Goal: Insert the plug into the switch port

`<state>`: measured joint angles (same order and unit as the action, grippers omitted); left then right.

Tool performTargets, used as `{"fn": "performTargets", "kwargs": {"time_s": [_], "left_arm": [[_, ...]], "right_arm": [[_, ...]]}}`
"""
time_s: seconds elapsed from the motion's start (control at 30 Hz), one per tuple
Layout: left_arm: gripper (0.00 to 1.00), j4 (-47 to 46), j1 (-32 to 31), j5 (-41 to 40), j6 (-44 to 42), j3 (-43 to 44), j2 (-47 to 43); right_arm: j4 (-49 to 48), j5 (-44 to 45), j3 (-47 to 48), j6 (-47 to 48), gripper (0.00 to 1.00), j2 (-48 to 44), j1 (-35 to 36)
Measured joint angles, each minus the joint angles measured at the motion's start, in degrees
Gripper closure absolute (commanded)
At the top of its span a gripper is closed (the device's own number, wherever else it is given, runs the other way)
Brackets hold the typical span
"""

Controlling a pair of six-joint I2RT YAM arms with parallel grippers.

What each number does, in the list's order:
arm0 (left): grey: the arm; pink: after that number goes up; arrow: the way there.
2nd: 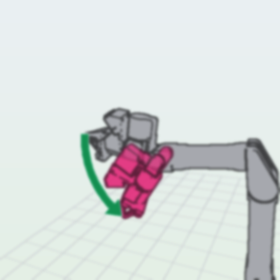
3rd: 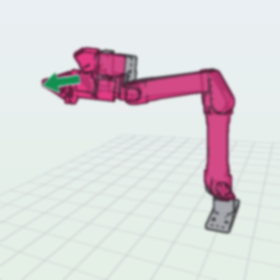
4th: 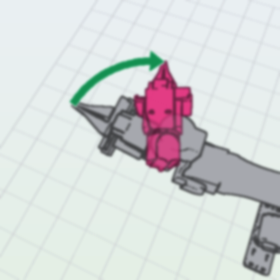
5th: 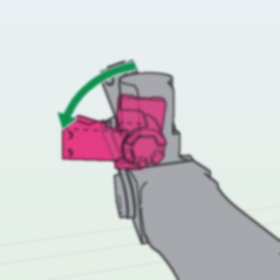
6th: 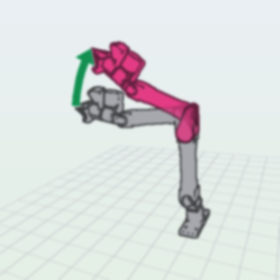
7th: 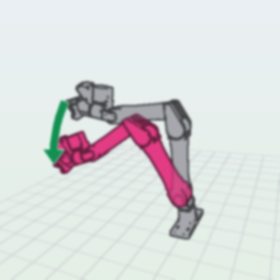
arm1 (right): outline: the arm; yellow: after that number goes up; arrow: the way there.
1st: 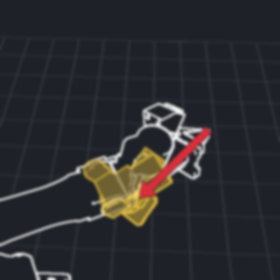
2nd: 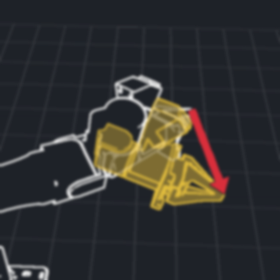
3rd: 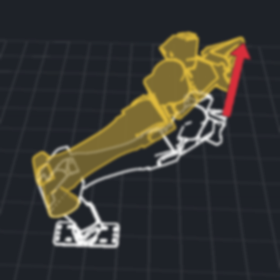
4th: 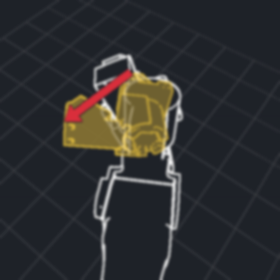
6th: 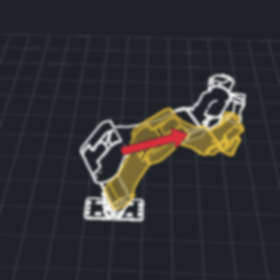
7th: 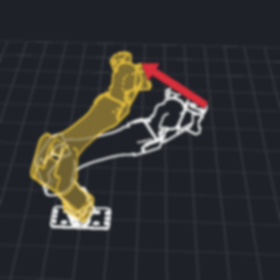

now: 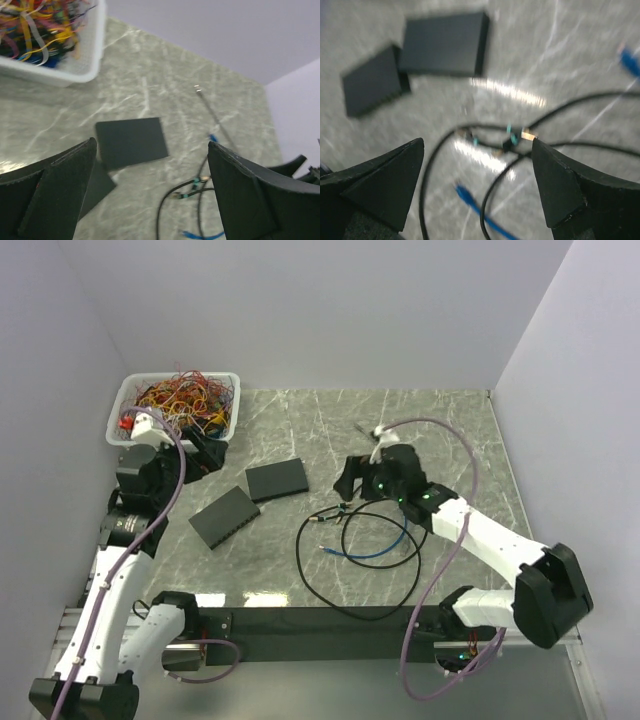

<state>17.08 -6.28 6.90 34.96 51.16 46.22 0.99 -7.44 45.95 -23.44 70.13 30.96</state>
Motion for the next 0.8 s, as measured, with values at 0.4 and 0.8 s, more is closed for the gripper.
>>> {"fn": "performTargets", "kwargs": {"time_s": [0.4, 0.8], "left_arm": [[0.01, 8.1, 0.0, -4.8, -6.1, -4.2, 2.8], [0.02, 8.1, 0.0, -5.3, -6.9, -4.2, 3.2]], "right_arm": [[13.8, 5.2, 7.0, 6.1, 0.21, 13.9, 9.0], [20.2, 9.7, 16.4, 14.2, 0.29, 26.1, 16.7]]}}
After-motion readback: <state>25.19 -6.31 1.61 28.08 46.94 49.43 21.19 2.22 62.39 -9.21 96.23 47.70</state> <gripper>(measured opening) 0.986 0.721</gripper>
